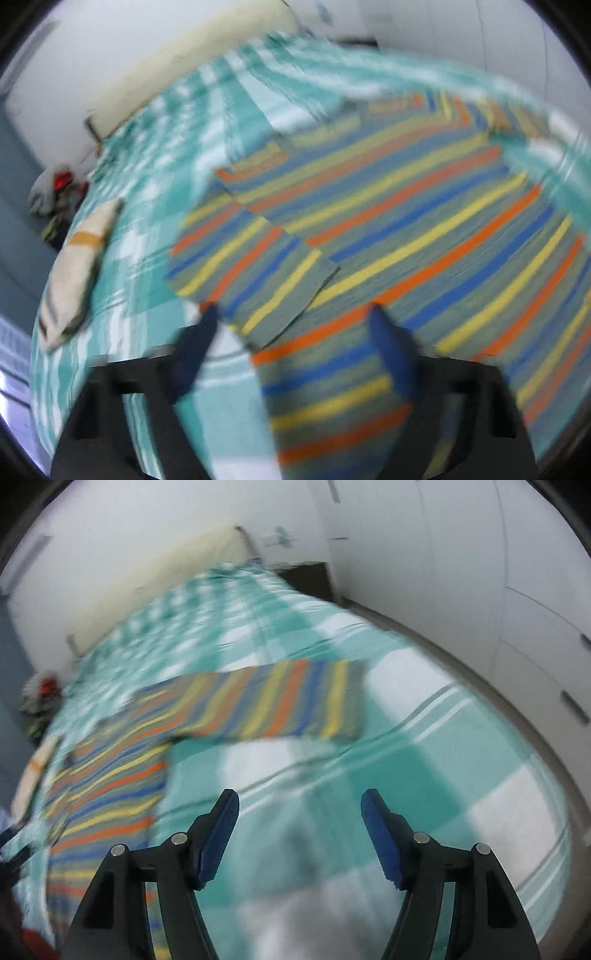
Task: Fold small clothes
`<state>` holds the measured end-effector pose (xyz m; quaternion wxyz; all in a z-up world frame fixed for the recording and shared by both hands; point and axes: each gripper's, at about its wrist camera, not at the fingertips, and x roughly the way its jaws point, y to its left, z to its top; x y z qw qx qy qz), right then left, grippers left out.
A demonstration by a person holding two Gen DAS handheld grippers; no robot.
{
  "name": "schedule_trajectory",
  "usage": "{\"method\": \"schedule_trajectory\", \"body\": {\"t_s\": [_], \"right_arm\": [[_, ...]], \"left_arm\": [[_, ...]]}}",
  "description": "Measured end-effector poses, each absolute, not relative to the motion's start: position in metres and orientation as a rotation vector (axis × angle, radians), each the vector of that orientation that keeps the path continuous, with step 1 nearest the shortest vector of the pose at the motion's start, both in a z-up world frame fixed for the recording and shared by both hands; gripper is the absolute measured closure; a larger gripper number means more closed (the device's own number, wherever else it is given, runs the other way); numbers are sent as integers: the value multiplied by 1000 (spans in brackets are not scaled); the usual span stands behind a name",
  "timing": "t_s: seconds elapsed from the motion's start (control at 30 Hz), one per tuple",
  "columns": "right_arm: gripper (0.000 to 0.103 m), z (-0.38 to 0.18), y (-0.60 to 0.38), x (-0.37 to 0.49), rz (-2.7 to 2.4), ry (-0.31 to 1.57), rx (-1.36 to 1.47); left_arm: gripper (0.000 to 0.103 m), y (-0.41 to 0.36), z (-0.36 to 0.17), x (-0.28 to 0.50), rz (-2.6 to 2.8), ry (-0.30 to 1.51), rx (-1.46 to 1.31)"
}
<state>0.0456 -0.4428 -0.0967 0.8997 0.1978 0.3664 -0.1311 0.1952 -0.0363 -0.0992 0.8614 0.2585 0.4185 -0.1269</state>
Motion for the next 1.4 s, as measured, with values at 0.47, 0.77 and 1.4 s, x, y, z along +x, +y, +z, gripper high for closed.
{"method": "schedule_trajectory", "body": {"t_s": [0.47, 0.77, 1.4], "right_arm": [[35, -117, -343, 55, -38, 851, 153], [35, -131, -344, 64, -26, 889, 162], [35, -144, -332, 73, -11, 929, 128]], "left_arm": [[101, 30, -83, 278, -246, 970, 80], [102, 252, -79, 360, 256, 978, -452], [38, 325, -128, 312, 296, 946, -764]]}}
